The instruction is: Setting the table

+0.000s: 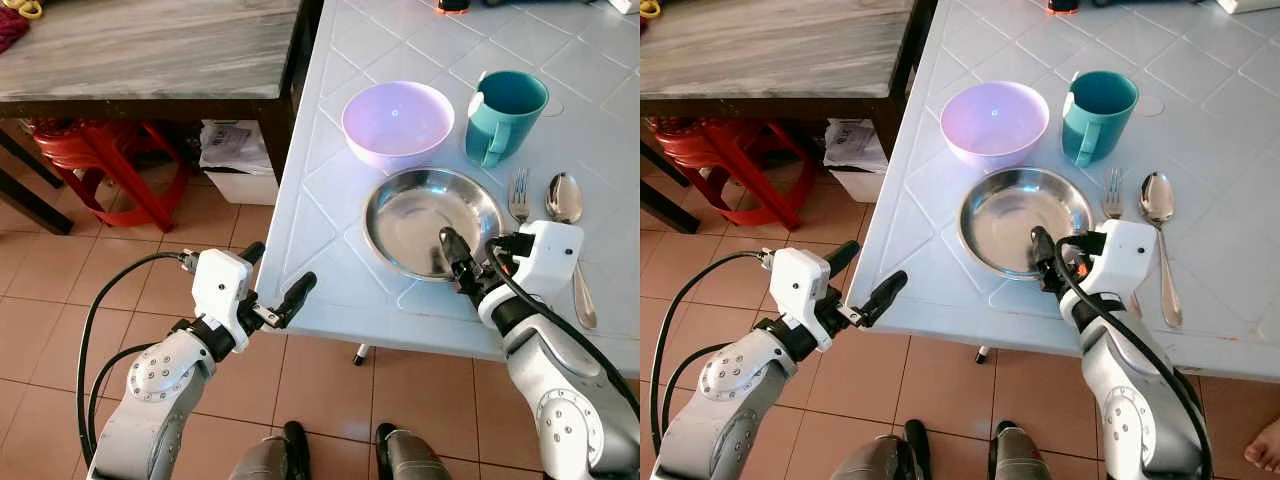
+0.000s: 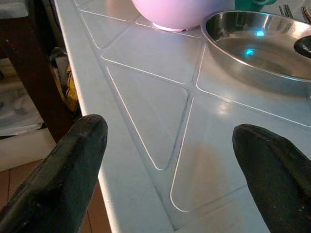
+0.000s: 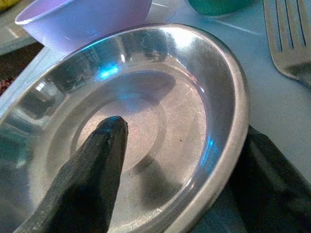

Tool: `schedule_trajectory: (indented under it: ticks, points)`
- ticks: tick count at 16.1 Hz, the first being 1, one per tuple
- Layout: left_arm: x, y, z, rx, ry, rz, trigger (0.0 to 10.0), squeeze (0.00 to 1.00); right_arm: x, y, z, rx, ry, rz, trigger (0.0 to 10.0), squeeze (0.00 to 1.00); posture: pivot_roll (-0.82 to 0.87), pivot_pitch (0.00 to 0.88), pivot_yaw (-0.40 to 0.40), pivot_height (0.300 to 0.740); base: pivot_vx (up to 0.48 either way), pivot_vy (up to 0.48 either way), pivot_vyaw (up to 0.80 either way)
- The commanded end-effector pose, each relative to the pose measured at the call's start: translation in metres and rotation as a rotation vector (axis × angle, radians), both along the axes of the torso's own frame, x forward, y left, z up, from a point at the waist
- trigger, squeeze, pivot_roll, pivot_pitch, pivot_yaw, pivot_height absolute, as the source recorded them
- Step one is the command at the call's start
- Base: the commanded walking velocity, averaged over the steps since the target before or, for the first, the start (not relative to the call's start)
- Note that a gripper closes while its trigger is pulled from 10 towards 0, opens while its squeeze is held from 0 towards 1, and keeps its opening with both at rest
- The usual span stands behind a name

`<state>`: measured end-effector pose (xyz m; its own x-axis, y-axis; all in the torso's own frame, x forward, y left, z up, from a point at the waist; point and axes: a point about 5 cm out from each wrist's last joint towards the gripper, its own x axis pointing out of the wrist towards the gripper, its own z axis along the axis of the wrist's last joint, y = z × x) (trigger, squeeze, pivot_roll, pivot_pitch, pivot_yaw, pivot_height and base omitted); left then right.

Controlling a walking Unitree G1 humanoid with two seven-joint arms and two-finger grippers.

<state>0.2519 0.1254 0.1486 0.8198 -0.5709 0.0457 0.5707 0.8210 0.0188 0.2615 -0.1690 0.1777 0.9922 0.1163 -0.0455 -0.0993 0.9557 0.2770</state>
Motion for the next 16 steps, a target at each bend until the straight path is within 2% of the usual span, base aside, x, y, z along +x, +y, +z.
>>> schedule_trajectory:
  ticks: [1, 6, 16]
  points:
    - [-0.003, 0.001, -0.001, 0.008, 0.009, -0.004, 10.0, 0.00, -0.005, 0.008, -0.018, 0.049, 0.109, 0.040, 0.0, 0.00, -0.10, 0.296, 0.115, 0.740, 0.000, 0.000, 0.00]
    - [-0.002, -0.001, -0.002, 0.004, 0.012, -0.004, 10.0, 0.00, -0.006, 0.010, -0.028, 0.054, 0.178, 0.065, 0.0, 0.00, -0.11, 0.287, 0.113, 0.740, 0.000, 0.000, 0.00]
    - [-0.001, -0.004, -0.003, 0.005, 0.013, -0.011, 10.0, 0.00, -0.008, 0.008, -0.034, 0.063, 0.222, 0.048, 0.0, 0.00, -0.12, 0.275, 0.115, 0.740, 0.000, 0.000, 0.00]
